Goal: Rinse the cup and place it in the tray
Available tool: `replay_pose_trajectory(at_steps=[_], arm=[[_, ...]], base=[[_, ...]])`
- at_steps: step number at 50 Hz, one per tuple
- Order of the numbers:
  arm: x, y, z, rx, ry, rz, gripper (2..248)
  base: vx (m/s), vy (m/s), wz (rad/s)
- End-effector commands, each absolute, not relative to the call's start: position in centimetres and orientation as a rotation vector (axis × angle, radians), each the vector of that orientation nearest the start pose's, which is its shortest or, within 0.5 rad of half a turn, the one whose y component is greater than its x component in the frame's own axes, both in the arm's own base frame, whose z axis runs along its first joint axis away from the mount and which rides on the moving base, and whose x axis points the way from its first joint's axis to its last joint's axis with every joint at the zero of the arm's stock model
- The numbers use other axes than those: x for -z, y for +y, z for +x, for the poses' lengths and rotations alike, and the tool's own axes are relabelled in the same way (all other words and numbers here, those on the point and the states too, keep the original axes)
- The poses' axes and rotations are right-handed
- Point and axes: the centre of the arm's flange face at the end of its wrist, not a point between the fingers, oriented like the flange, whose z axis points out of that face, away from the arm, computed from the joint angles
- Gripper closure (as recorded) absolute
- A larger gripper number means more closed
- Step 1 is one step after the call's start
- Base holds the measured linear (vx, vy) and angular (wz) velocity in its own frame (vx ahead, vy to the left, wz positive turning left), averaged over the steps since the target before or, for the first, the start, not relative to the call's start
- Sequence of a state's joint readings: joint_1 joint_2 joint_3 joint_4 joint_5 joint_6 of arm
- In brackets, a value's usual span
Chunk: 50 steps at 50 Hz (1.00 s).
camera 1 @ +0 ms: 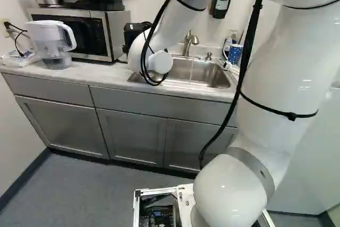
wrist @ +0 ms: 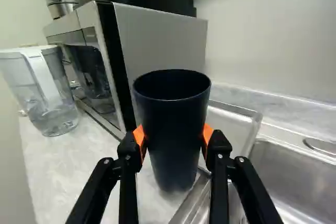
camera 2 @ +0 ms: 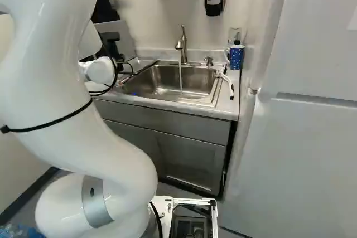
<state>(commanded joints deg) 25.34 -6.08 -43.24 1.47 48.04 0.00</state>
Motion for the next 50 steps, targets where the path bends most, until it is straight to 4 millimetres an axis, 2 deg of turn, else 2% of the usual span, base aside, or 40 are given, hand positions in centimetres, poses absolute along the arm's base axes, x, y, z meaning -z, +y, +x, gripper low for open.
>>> replay_pose_trajectory(at_steps=[50], arm=[[-49.6, 13.9, 45.5, 1.975, -0.289, -2.161, 127]], base=[[0.000, 0.000, 0.000]])
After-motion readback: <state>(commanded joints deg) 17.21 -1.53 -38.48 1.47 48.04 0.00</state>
